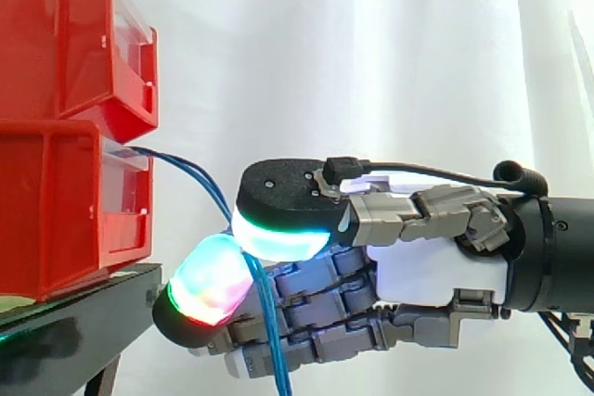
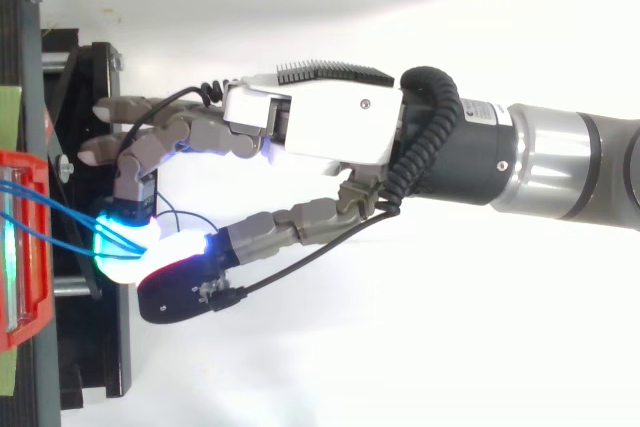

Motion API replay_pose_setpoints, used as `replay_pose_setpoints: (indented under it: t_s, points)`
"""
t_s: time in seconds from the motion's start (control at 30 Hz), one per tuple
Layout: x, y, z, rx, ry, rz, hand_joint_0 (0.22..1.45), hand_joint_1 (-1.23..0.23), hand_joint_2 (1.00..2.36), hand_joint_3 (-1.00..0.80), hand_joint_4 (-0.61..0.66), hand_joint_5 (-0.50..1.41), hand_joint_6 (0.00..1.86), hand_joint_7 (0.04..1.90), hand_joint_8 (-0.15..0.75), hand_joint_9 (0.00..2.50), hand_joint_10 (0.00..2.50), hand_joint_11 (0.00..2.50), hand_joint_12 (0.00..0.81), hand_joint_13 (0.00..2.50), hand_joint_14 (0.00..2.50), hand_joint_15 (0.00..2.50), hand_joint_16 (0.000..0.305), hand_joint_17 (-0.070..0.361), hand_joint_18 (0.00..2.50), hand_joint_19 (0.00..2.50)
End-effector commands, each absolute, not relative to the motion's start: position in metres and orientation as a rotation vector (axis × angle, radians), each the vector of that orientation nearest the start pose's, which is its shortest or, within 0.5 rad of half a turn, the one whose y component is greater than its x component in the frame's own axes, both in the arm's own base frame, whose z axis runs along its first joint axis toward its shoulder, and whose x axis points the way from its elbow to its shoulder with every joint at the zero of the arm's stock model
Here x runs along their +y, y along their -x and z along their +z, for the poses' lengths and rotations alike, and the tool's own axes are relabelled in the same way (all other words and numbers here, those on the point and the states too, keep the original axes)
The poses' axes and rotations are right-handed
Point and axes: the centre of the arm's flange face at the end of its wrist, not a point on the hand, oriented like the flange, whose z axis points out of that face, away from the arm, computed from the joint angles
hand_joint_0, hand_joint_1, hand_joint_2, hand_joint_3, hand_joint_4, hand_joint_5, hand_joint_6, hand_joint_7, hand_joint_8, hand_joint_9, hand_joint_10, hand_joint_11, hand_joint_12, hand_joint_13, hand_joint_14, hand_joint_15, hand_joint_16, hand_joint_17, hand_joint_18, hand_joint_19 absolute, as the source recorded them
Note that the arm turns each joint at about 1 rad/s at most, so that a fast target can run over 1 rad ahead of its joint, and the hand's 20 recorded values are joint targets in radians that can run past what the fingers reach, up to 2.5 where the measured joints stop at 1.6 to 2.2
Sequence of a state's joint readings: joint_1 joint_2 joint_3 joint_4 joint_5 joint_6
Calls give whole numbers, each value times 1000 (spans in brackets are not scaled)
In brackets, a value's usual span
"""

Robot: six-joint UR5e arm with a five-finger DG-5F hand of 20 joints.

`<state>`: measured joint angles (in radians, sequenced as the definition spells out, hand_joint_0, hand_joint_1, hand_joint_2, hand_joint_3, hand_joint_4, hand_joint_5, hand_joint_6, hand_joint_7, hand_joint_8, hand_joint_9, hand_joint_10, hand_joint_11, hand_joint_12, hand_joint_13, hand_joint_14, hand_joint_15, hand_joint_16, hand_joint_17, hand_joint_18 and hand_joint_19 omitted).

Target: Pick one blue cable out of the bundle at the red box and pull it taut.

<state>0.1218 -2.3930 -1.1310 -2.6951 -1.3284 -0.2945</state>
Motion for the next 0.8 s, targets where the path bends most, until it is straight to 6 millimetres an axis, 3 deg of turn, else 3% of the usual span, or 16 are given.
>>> replay_pose_setpoints:
  t_s: [0.0,0.5,0.63,0.77]
  points:
    - [-62,-791,212,1205,-1028,929,617,-702,1016,-207,150,-226,910,760,263,297,3,160,354,84,0,69,55,124,9,0]
    - [-62,-791,212,1204,-1031,926,627,-698,1021,-95,109,-228,938,744,268,331,4,202,356,115,2,83,54,121,45,0]
    - [-63,-789,220,1209,-1035,925,630,-683,1020,-102,114,-228,940,737,295,497,8,436,356,138,3,100,54,121,54,0]
    - [-62,-784,228,1227,-1045,914,630,-676,1020,-109,117,-227,940,728,298,537,9,498,359,149,2,103,54,121,58,5]
